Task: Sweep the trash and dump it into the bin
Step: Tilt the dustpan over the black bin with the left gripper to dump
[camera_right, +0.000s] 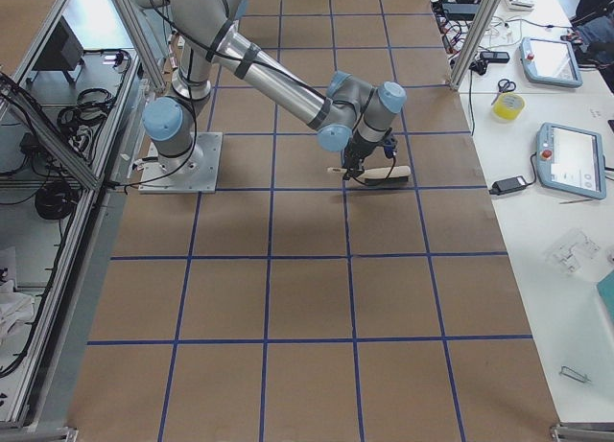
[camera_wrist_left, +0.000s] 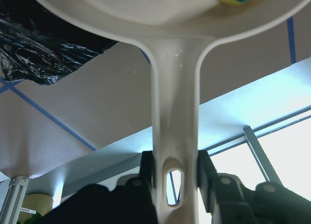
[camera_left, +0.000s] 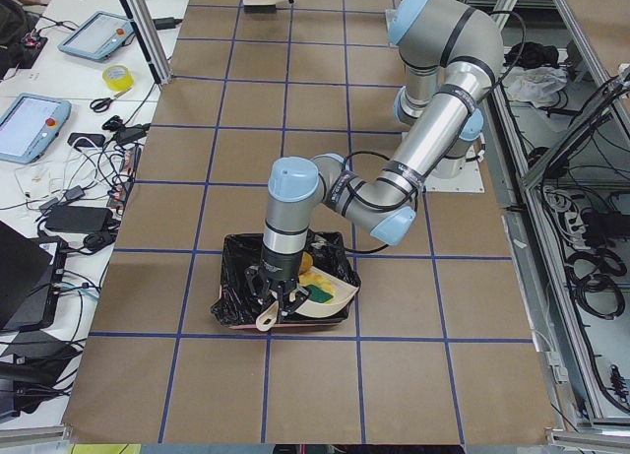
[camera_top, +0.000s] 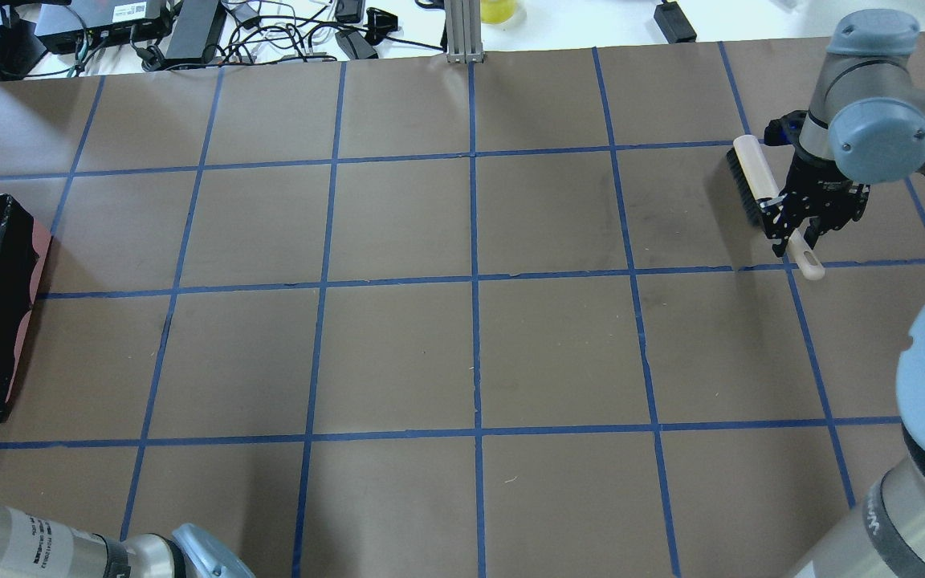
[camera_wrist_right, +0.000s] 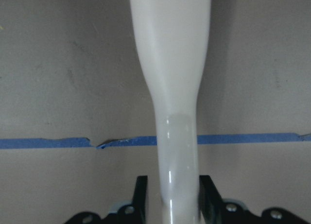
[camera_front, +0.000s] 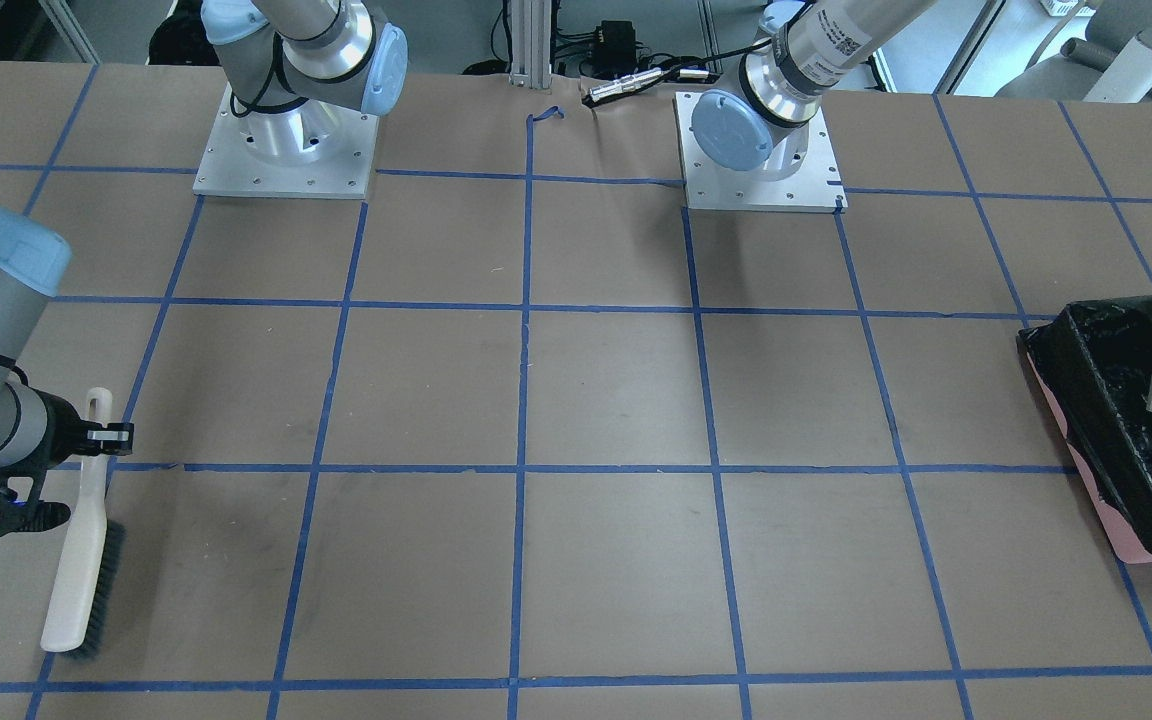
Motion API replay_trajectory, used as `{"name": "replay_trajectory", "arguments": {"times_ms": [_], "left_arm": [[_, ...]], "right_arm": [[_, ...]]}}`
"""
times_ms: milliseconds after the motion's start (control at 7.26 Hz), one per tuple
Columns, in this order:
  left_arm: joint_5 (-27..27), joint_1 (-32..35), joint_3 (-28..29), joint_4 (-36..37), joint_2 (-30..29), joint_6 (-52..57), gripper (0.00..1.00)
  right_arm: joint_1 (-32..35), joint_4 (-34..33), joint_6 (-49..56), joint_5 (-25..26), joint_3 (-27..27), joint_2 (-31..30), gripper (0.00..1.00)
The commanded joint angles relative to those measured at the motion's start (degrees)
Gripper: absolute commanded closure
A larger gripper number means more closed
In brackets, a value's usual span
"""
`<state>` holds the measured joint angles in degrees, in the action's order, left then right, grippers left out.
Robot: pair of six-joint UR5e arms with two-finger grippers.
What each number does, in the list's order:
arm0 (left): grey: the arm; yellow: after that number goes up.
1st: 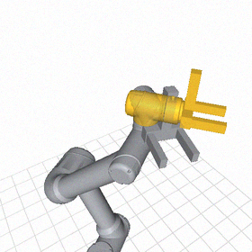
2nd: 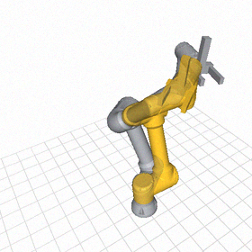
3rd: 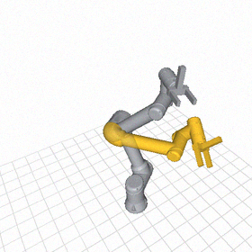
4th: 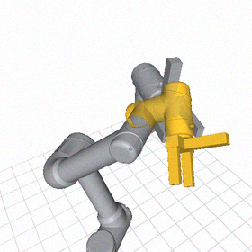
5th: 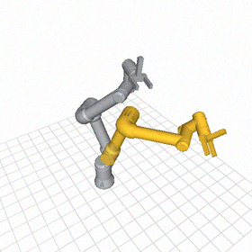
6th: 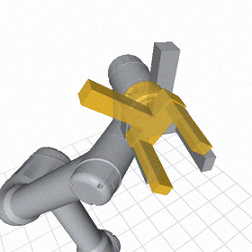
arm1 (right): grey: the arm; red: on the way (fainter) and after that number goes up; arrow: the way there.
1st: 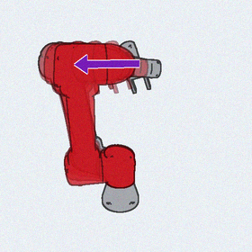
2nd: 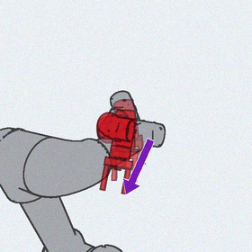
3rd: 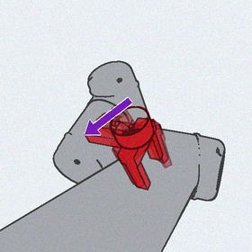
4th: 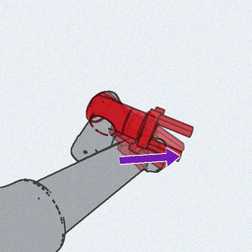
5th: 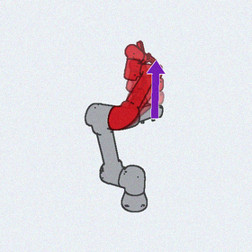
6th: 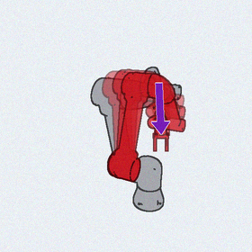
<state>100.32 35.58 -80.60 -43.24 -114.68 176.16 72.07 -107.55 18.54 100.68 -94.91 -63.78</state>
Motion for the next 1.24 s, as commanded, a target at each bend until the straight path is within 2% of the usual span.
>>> {"name": "replay_trajectory", "arguments": {"times_ms": [0,138,276,413,689,965,1102], "left_arm": [[0.0,0.1,-0.8,1.4,1.1,2.0,1.0],[-0.9,0.4,-1.9,4.4,1.6,3.7,1.0],[-1.3,0.7,-3.9,8.9,1.6,4.6,1.0],[-1.2,0.8,-4.5,9.5,1.6,4.7,1.0],[-0.8,0.8,-4.4,11.8,1.3,4.9,1.0],[-0.6,2.2,-5.3,15.5,2.0,5.7,1.0],[-0.5,2.9,-6.7,17.4,2.8,5.8,1.0]], "right_arm": [[0.0,0.0,0.0,0.0,0.2,0.1,0.52],[0.0,-0.5,0.0,-0.7,0.9,-0.2,0.31],[0.0,-0.6,-0.1,-1.1,2.7,-0.8,0.0],[0.4,0.1,-0.1,-1.3,6.5,-2.4,0.0],[0.6,6.0,-0.6,-7.0,10.3,-9.7,0.0],[0.7,14.1,-2.4,-6.5,12.9,-16.3,0.0],[1.6,15.8,-5.0,-7.0,12.8,-18.6,0.0]]}}
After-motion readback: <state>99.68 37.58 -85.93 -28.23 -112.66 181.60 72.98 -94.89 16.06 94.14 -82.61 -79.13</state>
